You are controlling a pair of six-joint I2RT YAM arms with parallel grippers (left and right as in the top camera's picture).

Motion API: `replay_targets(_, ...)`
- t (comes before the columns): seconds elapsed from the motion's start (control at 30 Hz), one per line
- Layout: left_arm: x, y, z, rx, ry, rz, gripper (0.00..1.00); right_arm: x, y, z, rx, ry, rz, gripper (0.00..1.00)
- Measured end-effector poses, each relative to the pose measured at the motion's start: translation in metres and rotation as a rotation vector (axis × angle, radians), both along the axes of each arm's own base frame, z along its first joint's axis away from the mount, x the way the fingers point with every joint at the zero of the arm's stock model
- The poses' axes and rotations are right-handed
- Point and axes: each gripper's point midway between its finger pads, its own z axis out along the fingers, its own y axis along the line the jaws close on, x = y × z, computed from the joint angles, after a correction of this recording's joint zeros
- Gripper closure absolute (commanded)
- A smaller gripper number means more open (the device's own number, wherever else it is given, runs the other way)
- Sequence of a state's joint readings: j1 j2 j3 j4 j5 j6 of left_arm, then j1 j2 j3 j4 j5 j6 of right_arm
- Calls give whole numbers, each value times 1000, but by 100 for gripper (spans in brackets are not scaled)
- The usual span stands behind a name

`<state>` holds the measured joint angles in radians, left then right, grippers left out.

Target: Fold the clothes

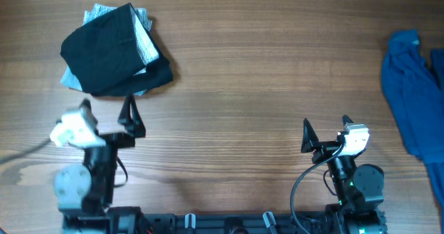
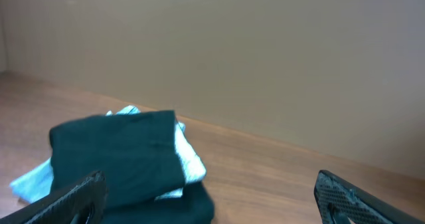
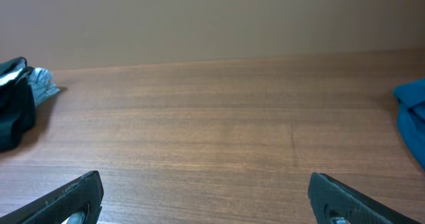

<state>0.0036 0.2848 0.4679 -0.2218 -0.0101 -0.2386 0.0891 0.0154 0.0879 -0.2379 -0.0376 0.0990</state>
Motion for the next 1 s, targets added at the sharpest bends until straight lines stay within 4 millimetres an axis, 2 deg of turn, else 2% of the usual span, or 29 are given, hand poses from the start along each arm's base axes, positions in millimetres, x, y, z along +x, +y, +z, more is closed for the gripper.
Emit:
replay_targets(0.23,-15,9,-47,-3,-46,37,0,0,0,0,0,-1,0,0)
replay_targets(0.5,-5,11,-97,57,47,38,0,0,0,0,0,-1,0,0)
replay_targets(0.7,-2,-2,-125,217,106,-54,0,0,0,0,0,-1,0,0)
replay_targets(1.0,-2,-2,-128,273,111,-64,0,0,0,0,0,-1,0,0)
